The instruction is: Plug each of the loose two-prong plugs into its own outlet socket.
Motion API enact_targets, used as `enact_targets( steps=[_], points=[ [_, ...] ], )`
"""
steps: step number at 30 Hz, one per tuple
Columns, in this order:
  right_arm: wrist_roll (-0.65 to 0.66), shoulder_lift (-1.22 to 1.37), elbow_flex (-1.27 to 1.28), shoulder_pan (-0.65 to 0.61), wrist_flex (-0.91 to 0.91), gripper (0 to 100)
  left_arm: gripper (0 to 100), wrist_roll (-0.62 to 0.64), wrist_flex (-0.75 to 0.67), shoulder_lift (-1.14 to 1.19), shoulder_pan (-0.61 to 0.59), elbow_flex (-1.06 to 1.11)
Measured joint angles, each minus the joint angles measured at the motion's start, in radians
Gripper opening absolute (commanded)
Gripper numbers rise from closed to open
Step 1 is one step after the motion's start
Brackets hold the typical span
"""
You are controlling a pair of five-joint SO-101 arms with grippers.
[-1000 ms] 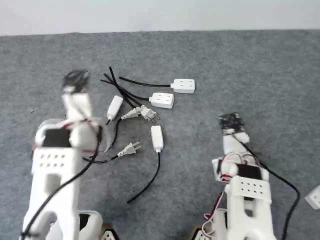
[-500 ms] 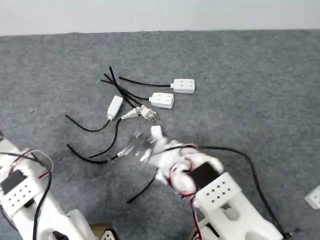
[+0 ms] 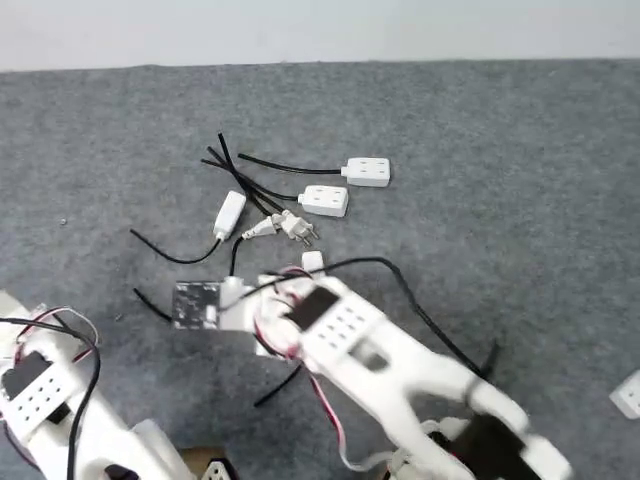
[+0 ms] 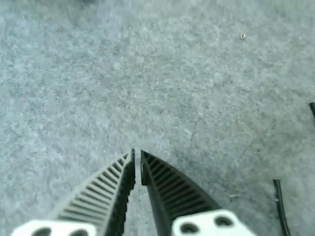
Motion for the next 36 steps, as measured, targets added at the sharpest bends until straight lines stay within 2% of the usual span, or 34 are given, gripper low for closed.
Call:
enact_targets(
  steps=[13,18,19,24,27,32,36],
  points=[
    [0.002,0.508,-0.333,0.002,-0.034,18.0,1,-0.002,-0.018,0.0,0.0,0.003],
    [0.003,0.56,-0.414,0.002,0.009,0.1,1,-0.002,-0.018,0.0,0.0,0.003],
    [0.003,0.565,-0.422,0.002,0.012,1.1,1,-0.002,-0.018,0.0,0.0,0.003],
    [-0.002,0.566,-0.443,0.006,0.046,0.9,1,0.002,-0.018,0.0,0.009,0.025],
    [-0.054,0.528,-0.442,0.006,0.114,0.8,1,-0.002,-0.023,0.0,0.023,0.026],
    [-0.169,0.324,-0.442,0.005,0.267,0.8,1,-0.002,-0.023,0.0,0.028,0.026],
    [-0.253,0.1,-0.442,0.058,0.42,0.8,1,-0.002,-0.023,0.0,0.028,0.026]
  ],
)
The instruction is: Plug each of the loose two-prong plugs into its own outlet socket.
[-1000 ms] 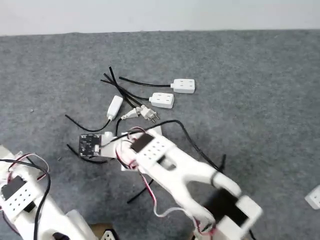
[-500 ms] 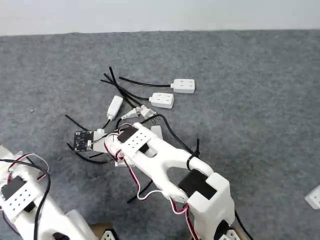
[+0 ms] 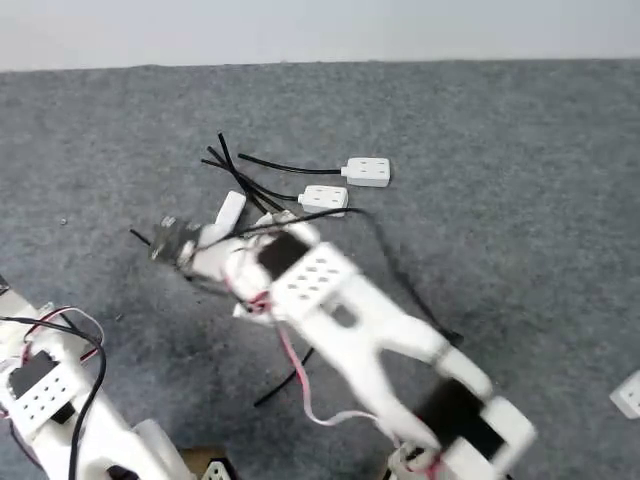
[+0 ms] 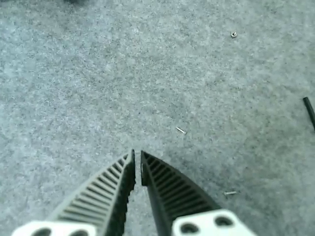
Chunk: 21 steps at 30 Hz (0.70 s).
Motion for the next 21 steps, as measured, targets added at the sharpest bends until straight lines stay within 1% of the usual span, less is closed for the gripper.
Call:
enact_targets(
  steps=[2,5,8,11,14,17,19,21],
  points=[
    [-0.029,-0.112,0.0,0.06,0.072,0.8,1,0.0,-0.002,0.0,0.0,0.002],
    [-0.044,-0.259,0.005,0.187,0.158,0.8,1,0.0,-0.026,0.0,0.002,0.017],
    [-0.051,-0.41,0.072,0.344,0.18,0.8,1,0.003,-0.04,0.0,0.009,0.029],
    [-0.051,-0.551,0.216,0.523,0.164,0.8,1,-0.034,-0.044,0.0,0.021,0.029],
    [-0.051,-0.661,0.42,0.732,0.072,0.8,1,-0.043,-0.044,0.0,0.021,0.029],
    [-0.035,-0.721,0.64,0.939,-0.092,0.8,1,-0.051,-0.044,0.0,0.029,0.04],
    [-0.006,-0.73,0.764,1.036,-0.207,0.8,1,-0.058,-0.044,0.0,0.043,0.044],
    [0.011,-0.73,0.865,1.1,-0.318,0.8,1,-0.058,-0.044,0.0,0.043,0.044]
  ],
)
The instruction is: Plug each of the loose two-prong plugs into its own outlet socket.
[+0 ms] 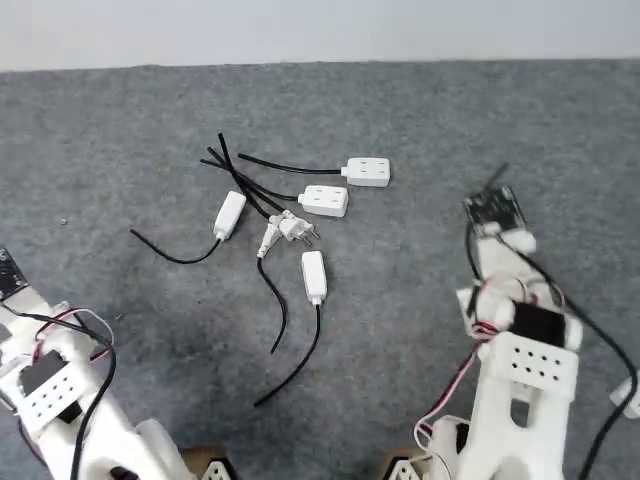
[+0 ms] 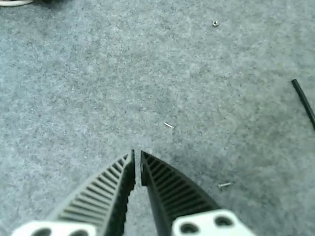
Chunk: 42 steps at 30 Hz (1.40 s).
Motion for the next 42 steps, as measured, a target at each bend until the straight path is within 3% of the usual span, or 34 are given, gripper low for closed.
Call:
enact_targets(
  steps=[4,10,18,25,30,42],
  points=[
    [0.014,0.021,0.069,0.063,-0.135,0.8,1,-0.002,0.0,0.0,0.003,0.0],
    [0.015,0.153,0.071,0.087,-0.178,1.8,1,-0.002,0.0,0.0,0.003,0.0],
    [0.015,0.261,0.071,0.091,-0.221,21.0,1,-0.002,0.0,0.0,0.003,0.0],
    [0.015,0.213,0.055,0.091,-0.133,14.3,1,-0.002,0.0,0.0,0.003,0.0],
    [0.015,0.1,0.044,0.127,-0.069,0.1,1,-0.002,0.0,0.0,0.003,0.0],
    [0.061,0.04,0.135,0.144,-0.066,0.9,1,-0.002,0.0,0.0,0.003,0.0]
  ],
)
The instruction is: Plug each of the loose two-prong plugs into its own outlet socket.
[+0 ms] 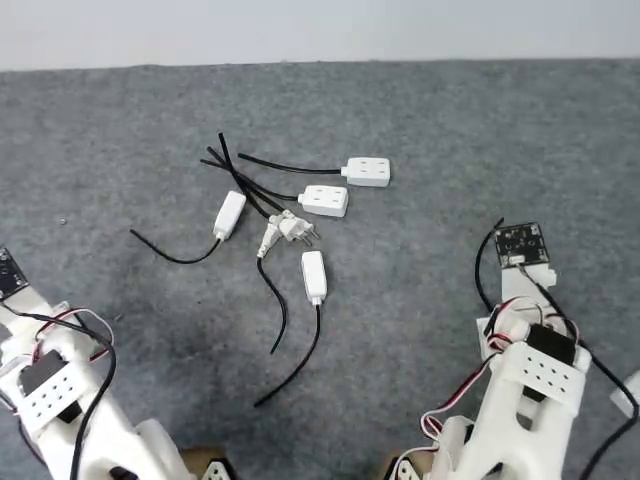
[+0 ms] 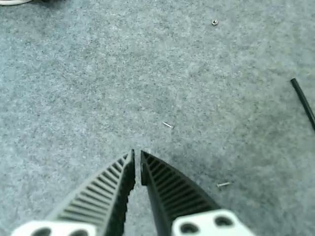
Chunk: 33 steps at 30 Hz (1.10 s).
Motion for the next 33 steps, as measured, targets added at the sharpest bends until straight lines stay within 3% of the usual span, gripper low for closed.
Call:
enact_targets(
  steps=[9,33],
  points=[
    [0.015,-0.003,0.063,0.037,-0.152,0.9,1,0.0,0.0,0.0,0.0,0.002],
    [0.058,0.071,0.063,0.037,-0.16,0.9,1,0.0,0.0,0.0,0.0,0.002]
  ],
)
